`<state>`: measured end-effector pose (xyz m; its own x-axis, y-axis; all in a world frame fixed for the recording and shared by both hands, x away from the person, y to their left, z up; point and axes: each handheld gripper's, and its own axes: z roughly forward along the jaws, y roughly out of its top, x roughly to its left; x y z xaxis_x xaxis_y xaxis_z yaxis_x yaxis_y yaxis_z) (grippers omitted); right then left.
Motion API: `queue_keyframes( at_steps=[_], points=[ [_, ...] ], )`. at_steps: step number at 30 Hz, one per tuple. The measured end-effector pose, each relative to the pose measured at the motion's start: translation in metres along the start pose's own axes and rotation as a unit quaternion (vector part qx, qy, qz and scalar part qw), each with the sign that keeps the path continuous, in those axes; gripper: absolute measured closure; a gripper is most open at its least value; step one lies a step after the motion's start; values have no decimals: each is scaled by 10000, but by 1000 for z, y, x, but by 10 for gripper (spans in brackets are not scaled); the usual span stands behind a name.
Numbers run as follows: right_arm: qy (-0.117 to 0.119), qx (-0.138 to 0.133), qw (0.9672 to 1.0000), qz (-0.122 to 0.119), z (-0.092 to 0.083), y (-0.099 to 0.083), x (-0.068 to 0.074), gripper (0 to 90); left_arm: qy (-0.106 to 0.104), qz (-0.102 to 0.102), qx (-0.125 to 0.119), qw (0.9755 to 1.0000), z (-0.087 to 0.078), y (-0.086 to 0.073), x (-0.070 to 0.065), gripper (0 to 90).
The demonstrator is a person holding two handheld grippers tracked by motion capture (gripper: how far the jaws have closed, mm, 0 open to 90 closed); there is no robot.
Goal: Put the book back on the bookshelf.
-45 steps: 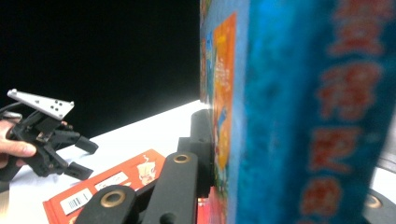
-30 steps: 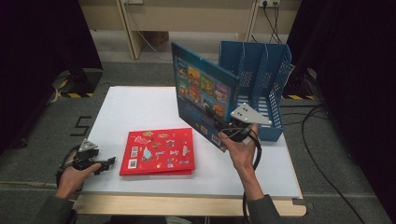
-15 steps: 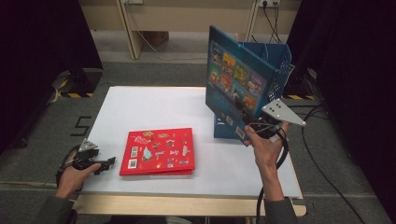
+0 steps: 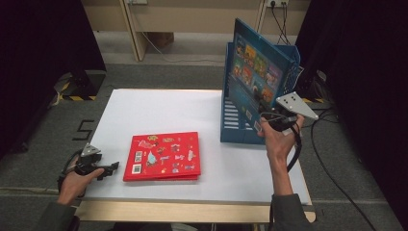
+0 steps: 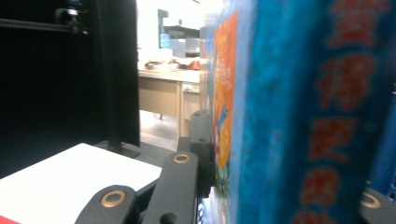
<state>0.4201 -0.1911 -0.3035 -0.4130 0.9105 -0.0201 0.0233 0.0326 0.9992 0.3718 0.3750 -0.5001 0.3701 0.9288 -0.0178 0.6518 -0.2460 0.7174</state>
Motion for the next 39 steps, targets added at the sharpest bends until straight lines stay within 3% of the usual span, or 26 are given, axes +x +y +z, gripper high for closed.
queue_keyframes(
  at_steps=[12, 18, 22, 28, 36, 39],
  points=[
    [-330, 140, 9992, 201, 47, -4, -1, 821, 8, -1, -6, 10000, 0, 0, 0, 166],
    [-586, 269, 9978, 123, 75, -8, 4, 821, 19, 3, -6, 10000, 0, 0, -1, 167],
    [-692, 313, 9969, 202, 88, -14, 6, 821, 26, -1, -9, 10000, 0, 0, -1, 167],
    [-886, 445, 9950, 131, 100, -22, 9, 821, 29, 5, -9, 10000, 0, -1, -1, 167],
    [-1122, 574, 9912, 402, 117, -46, 17, 819, 53, -9, -13, 10000, -1, -1, -1, 167],
    [-1188, 587, 9904, 402, 120, -46, 19, 818, 56, -9, -10, 10000, -1, -1, -1, 167]
  ],
)
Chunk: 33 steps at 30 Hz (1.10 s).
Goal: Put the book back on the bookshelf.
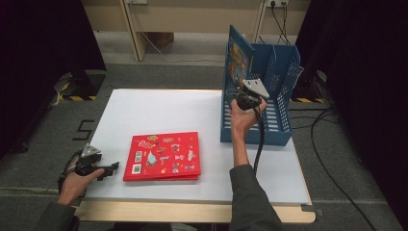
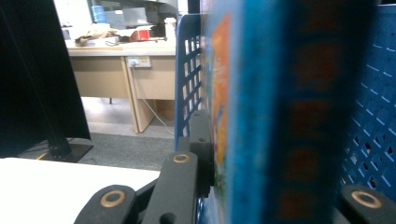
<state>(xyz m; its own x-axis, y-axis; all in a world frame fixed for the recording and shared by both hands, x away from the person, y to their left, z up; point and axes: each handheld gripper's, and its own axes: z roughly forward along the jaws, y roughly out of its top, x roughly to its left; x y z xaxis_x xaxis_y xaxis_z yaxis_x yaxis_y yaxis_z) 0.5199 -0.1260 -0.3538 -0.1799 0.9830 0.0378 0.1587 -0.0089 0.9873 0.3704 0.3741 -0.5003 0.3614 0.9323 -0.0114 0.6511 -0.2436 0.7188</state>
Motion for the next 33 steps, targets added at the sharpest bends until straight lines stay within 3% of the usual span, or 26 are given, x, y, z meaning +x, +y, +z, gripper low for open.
queue_keyframes(
  at_steps=[2, 4, 12, 14, 21, 24, 25, 33],
  points=[
    [-66, 13, 9999, -93, 2, 1, 3, 818, 3, -2, -2, 10000, 0, 0, 0, 167],
    [-37, -16, 9999, 160, 5, -1, 1, 817, 3, 3, 3, 10000, 0, 0, 0, 167],
    [-171, -119, 9998, 61, 9, -1, 7, 815, 18, 2, 0, 10000, 0, 0, -1, 167],
    [-152, -149, 9996, 170, 9, -1, 7, 815, 16, 0, 1, 10000, 0, 0, 0, 167],
    [-166, -225, 9994, 203, 11, -6, 10, 812, 28, 2, 5, 10000, 0, 0, -1, 168],
    [-110, -161, 9995, 252, 13, -11, 13, 800, 27, -4, 0, 10000, 0, 0, -1, 168],
    [-86, -76, 9999, 89, 14, -13, 16, 793, 35, -4, 1, 10000, 0, 0, -1, 168],
    [37, 165, 9998, -55, 13, -12, 17, 766, 33, -5, 8, 10000, 0, 0, -1, 168]
  ],
)
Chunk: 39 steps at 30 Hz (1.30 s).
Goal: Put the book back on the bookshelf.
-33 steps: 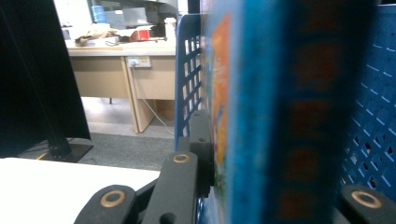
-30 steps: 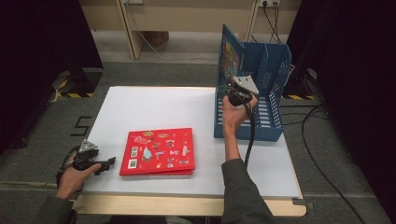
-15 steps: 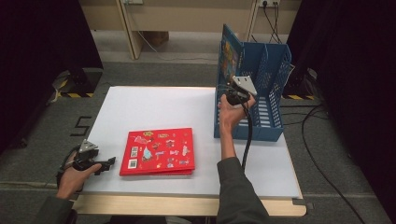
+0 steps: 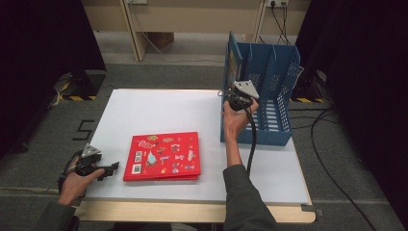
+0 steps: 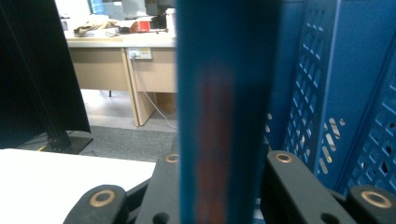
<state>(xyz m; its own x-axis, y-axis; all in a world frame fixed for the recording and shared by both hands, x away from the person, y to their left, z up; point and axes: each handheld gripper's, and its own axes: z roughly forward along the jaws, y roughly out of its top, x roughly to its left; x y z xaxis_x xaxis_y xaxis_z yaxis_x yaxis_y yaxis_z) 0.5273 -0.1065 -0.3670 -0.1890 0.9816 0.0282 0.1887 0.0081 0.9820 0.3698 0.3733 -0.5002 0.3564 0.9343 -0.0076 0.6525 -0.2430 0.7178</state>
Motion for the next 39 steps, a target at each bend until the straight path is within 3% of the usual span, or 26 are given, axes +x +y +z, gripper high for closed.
queue_keyframes(
  at_steps=[3, 11, 18, 24, 30, 39],
  points=[
    [15, 170, 9998, -59, -1, 0, 0, 762, 0, -3, -1, 10000, 0, 0, 0, 167],
    [224, 205, 9992, -256, -12, -2, 3, 668, 14, -4, 1, 10000, 0, 0, 0, 168],
    [598, 193, 9974, -355, -31, 1, 4, 642, 18, -2, 7, 10000, 0, 0, 0, 168],
    [880, 337, 9947, -407, -41, -14, 0, 644, 29, -10, 2, 10000, 0, 0, -1, 169],
    [930, 374, 9940, -429, -43, -19, 1, 646, 33, -9, 13, 10000, 0, 0, -1, 168],
    [831, 391, 9950, -391, -26, -15, 2, 650, 28, -8, 11, 10000, 0, 0, -1, 168]
  ],
)
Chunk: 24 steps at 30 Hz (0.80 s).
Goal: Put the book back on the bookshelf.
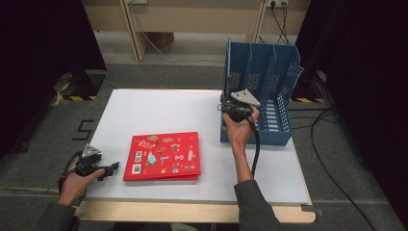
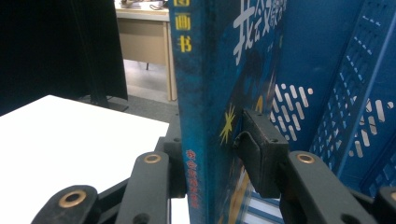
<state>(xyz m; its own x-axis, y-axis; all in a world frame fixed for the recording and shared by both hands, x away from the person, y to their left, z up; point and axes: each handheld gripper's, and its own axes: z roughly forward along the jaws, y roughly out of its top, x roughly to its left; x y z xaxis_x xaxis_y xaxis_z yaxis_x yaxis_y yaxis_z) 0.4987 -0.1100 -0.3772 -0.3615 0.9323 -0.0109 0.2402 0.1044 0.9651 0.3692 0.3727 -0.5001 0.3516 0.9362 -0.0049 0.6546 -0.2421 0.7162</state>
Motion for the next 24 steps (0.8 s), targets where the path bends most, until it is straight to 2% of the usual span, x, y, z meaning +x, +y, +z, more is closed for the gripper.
queue_keyframes(
  at_steps=[10, 16, 20, 22, 24],
  points=[
    [-38, 60, 10000, -20, 10, 3, 1, 631, 3, 0, -10, 10000, 0, 0, 0, 168],
    [4, 70, 9999, 91, 11, 2, 0, 617, -5, -3, -24, 10000, 0, 0, 0, 167],
    [43, 59, 10000, 61, 1, -2, 0, 533, -17, 0, -30, 10000, 0, 0, 0, 167],
    [185, 42, 9997, 135, -6, -5, 0, 509, -22, -2, -20, 10000, 0, 0, 0, 167],
    [231, 18, 9997, 109, -15, -6, 1, 489, -28, -6, -24, 10000, 0, -1, 0, 167]
  ],
)
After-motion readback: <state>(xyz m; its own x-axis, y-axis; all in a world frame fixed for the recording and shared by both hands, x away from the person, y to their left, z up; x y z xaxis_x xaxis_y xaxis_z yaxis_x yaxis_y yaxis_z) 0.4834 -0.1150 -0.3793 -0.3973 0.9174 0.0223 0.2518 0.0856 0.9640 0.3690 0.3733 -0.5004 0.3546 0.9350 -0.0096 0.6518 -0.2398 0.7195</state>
